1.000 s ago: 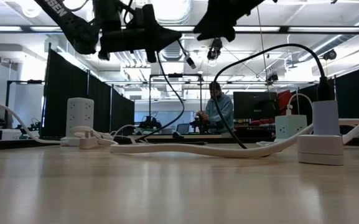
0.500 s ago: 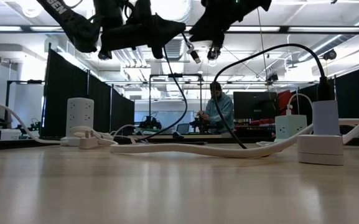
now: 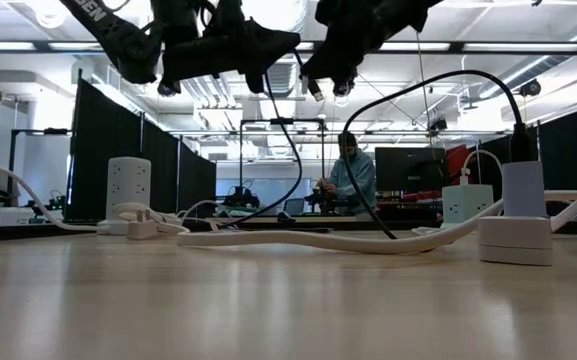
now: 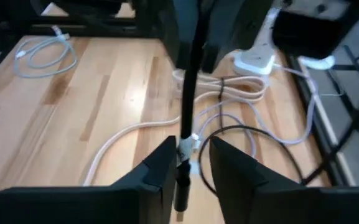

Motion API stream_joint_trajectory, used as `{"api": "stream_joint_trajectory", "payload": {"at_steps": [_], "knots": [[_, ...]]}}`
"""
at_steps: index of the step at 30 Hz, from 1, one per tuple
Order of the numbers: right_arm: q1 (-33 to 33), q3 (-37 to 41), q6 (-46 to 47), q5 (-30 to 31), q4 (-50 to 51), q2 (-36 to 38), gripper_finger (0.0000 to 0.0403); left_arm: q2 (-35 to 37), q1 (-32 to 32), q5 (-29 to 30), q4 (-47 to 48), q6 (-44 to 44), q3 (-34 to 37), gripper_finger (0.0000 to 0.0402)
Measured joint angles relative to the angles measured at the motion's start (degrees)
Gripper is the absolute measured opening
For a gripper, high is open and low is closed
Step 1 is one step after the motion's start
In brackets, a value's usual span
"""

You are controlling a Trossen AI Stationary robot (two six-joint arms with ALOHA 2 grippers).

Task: Insert USB
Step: Insert the black charger cable into the green outlet extension

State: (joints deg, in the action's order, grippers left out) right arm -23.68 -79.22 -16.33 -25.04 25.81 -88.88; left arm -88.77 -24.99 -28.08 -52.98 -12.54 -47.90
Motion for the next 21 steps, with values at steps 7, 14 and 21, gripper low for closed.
{"api": "stream_joint_trajectory", "payload": {"at_steps": [7,14,21], "knots": [[0.02,0.00,-1.28,-0.06,0.52,-0.46,0.0009,-0.02,0.07,0.04,0.48,0.03,0.00,0.0007],[-0.71,0.13,-3.64,-1.34,1.23,1.16,0.0007,0.21,0.07,0.01,0.46,0.98,0.19,0.0055],[-6.61,3.41,-3.21,-3.66,1.03,4.30,0.0007,2.10,0.09,-0.11,0.45,1.80,2.69,0.0136]]}}
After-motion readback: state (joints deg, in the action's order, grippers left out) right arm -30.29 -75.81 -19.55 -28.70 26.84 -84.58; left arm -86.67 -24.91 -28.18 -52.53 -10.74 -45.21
